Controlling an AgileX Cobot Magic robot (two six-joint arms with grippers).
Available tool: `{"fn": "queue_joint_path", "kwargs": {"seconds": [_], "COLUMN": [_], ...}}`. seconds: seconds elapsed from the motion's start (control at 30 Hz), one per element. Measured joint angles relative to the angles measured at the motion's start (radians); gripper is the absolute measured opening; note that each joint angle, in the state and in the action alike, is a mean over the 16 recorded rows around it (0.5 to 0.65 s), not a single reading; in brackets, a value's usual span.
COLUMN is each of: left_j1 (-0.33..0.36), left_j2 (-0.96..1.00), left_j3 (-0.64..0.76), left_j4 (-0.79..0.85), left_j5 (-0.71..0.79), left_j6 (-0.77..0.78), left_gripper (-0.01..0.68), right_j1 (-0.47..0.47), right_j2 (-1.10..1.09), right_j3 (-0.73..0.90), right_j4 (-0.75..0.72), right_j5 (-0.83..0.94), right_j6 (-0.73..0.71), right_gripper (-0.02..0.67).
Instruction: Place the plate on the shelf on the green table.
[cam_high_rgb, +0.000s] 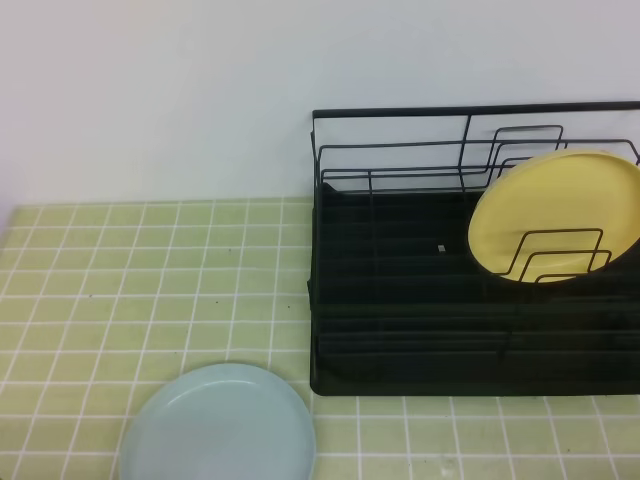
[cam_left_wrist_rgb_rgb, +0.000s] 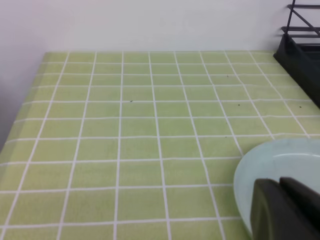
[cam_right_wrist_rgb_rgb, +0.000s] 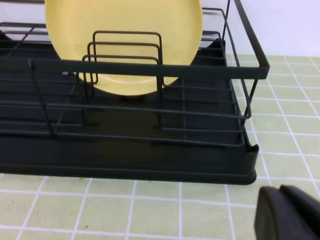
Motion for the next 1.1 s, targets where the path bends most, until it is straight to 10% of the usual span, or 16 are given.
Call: {"fn": "queue_joint_path", "kwargs": {"seconds": [1.1], "left_j1": [0.0], "left_j2": [-0.001], "left_j3": [0.0], "left_j4": [0.0], "left_j5": [0.0], "left_j6": [0.002], "left_gripper": [0.0], "right_j1": [0.0], "right_j2": [0.0], "right_j3": [0.0], "right_j4": [0.0], "right_j5": [-0.001], "right_j6": [-0.006], "right_gripper": [-0.004]}}
